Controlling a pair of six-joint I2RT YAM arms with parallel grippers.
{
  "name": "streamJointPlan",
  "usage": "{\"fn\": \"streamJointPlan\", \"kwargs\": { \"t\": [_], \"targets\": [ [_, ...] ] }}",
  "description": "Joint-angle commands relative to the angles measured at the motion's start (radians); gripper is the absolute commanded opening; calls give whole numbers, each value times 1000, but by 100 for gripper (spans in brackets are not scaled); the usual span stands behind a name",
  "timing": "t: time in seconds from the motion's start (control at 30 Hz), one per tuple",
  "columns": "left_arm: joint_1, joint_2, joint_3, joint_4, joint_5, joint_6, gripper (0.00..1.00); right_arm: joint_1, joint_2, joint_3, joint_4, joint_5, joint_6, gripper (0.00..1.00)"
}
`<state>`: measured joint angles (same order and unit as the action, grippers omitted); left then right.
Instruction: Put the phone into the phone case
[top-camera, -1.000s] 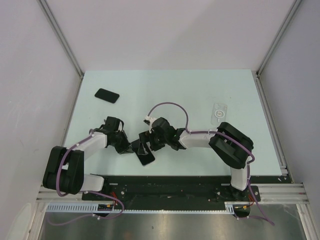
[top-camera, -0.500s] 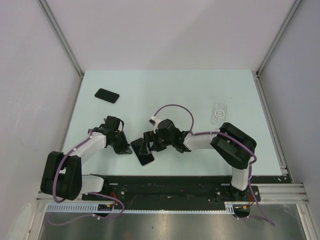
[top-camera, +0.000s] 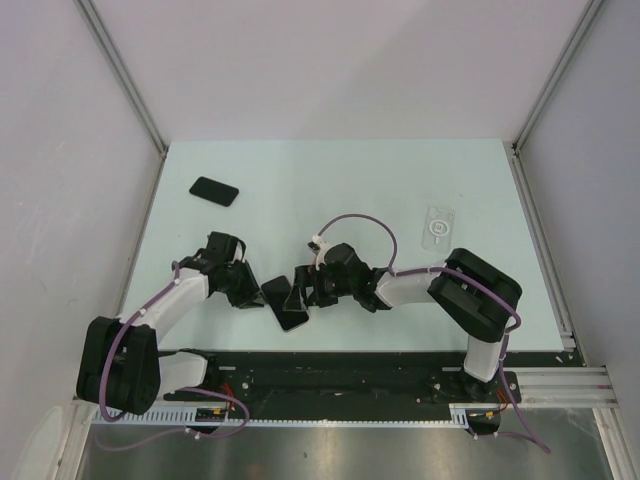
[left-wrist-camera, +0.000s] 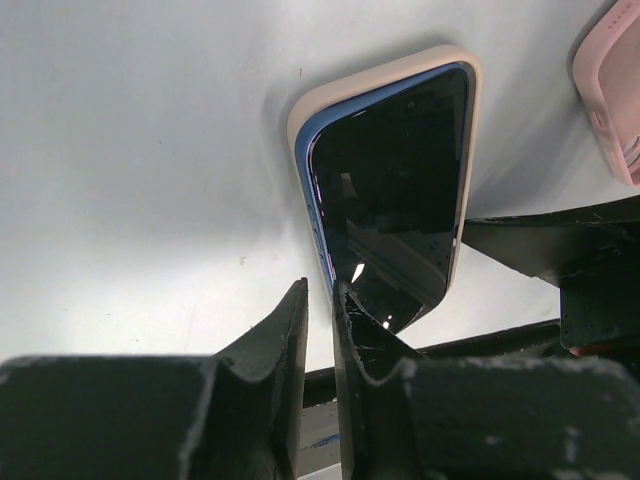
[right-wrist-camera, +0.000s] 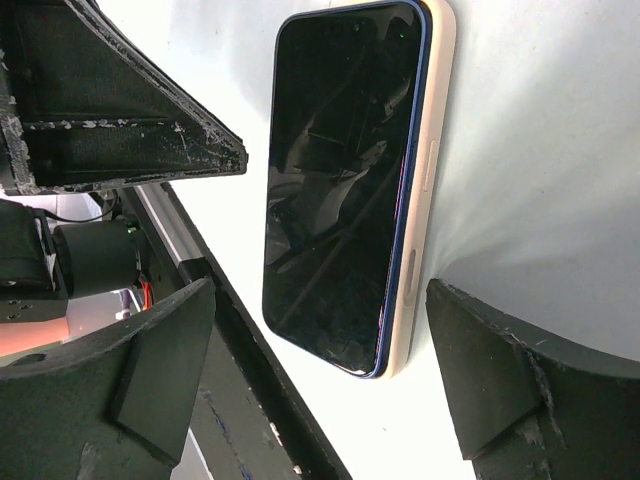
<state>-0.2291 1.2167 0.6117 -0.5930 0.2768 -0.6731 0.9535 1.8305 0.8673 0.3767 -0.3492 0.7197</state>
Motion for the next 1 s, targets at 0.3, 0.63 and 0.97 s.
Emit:
{"fn": "streamJointPlan", "kwargs": {
  "t": [0.3, 0.63, 0.97],
  "targets": [
    [-6, 4, -64, 90, 54, -23, 17, 11, 26, -33, 2, -14, 50, 91],
    [-7, 79, -93, 157, 52, -31, 10, -16, 55, -43, 140, -124, 139, 91],
    [-22, 69, -147, 191, 62, -45, 9, -58, 115, -71, 444, -278, 320, 89]
  ]
}}
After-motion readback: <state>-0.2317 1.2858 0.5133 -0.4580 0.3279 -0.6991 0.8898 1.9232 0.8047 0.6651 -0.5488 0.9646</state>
